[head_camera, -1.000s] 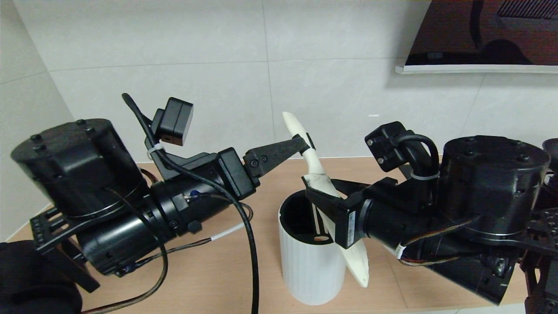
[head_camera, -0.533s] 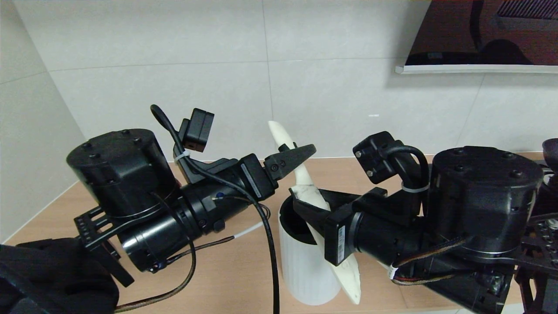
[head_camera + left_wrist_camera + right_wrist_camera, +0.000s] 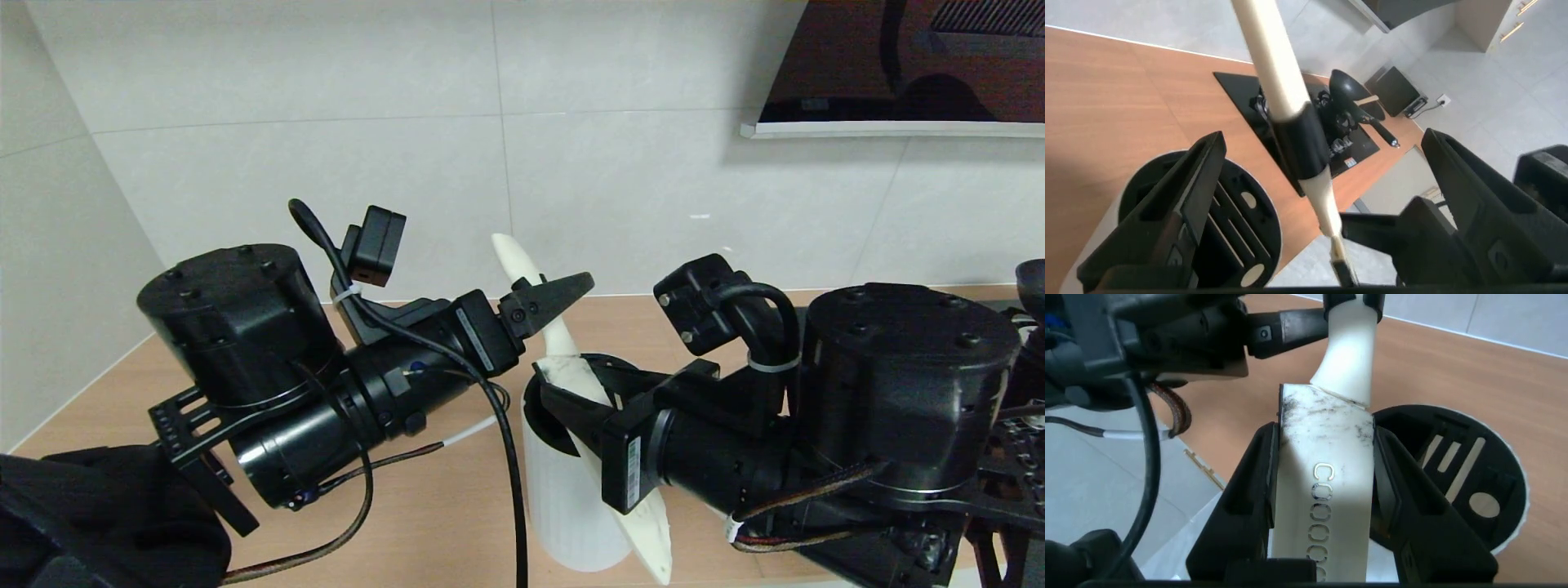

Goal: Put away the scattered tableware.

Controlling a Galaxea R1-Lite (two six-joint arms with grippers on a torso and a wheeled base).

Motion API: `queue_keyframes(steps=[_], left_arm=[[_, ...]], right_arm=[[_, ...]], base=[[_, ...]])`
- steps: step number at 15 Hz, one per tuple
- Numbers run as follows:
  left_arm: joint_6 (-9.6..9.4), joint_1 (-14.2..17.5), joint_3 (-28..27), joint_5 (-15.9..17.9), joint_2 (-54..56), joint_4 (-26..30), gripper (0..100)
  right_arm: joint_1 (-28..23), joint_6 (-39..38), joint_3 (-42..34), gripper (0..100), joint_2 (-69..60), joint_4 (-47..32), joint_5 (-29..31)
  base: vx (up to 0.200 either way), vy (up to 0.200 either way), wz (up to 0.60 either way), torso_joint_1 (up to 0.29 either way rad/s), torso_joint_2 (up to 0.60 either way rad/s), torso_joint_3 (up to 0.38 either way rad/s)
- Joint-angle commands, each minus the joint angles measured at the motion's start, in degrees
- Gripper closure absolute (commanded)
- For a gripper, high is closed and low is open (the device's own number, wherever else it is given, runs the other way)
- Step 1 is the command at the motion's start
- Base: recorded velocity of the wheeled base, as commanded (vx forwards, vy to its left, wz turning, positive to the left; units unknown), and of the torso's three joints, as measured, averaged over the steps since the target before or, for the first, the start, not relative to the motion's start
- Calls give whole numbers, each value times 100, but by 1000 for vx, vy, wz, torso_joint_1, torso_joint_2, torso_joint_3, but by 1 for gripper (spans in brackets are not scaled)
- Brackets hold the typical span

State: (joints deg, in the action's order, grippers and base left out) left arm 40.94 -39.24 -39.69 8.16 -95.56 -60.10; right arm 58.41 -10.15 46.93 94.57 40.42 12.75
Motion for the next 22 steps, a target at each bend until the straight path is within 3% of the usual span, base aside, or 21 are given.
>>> queue_keyframes(steps=[1, 8, 9, 22], left_arm=[[2, 4, -3, 2, 11, -2, 0], [2, 4, -3, -7, -24, -2, 0], [2, 4, -3, -7, -24, -2, 100], [11, -84, -21, 11, -6, 7, 100]], right_arm=[[118, -13, -18, 100, 17, 1, -1], [136, -22, -53, 100, -18, 1, 17], [136, -13, -62, 100, -27, 1, 17], [92, -22, -97, 100, -167, 1, 34]], base=[[0, 0, 0, 0, 0, 0], [0, 0, 0, 0, 0, 0], [0, 0, 0, 0, 0, 0], [0, 0, 0, 0, 0, 0]])
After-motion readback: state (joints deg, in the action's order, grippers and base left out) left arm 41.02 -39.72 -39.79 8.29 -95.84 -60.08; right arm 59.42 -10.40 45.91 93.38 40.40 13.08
